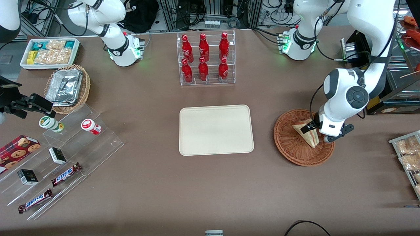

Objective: Place sandwich from basket to tray
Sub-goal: 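Lower the left gripper and close it on the wrapped sandwich, then lift the sandwich and carry it with the left gripper to the cream tray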

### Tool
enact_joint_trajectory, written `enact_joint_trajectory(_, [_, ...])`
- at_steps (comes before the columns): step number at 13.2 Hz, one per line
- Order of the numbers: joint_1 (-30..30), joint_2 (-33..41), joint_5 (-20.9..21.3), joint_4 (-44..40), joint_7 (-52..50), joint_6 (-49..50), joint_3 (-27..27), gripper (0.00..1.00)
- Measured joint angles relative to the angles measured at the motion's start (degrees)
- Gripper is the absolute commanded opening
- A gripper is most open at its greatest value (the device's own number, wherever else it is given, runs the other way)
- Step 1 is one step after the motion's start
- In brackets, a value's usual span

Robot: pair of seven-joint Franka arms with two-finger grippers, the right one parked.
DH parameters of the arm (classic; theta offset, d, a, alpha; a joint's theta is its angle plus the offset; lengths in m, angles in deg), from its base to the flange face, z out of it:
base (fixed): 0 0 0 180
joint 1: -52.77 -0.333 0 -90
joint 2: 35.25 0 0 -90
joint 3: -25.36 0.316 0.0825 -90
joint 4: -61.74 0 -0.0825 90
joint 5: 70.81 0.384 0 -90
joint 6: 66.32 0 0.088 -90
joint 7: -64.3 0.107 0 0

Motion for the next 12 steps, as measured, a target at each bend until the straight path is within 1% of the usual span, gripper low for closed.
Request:
enact_joint_trajectory(1, [0.00, -0.69, 0.00, 0.01, -0.04, -0.46, 0.00, 0.99])
enact_joint_trajectory(2, [0.00, -1.33, 0.00, 0.01, -0.08, -0.84, 0.00, 0.92])
enact_joint_trajectory(4, [0.04, -2.34, 0.00, 0.01, -0.19, -1.35, -0.02, 0.36])
enact_joint_trajectory(5, [0.27, -2.65, 0.00, 0.01, -0.49, -1.54, -0.05, 0.19])
enact_joint_trajectory(6, [0.59, -2.82, 0.00, 0.01, -0.83, -1.68, -0.06, 0.11])
enact_joint_trajectory(7, [0.90, -2.86, 0.00, 0.01, -0.90, -1.69, -0.06, 0.09])
enact_joint_trajectory(10, [1.81, -2.66, 0.00, -0.38, -1.03, -1.64, -0.08, 0.07])
enact_joint_trajectory(11, [2.00, -2.30, 0.00, -0.98, -1.04, -0.65, -0.08, 0.07])
enact_joint_trajectory(12, [2.04, -1.64, 0.00, -2.43, -1.04, 2.50, -0.08, 0.07])
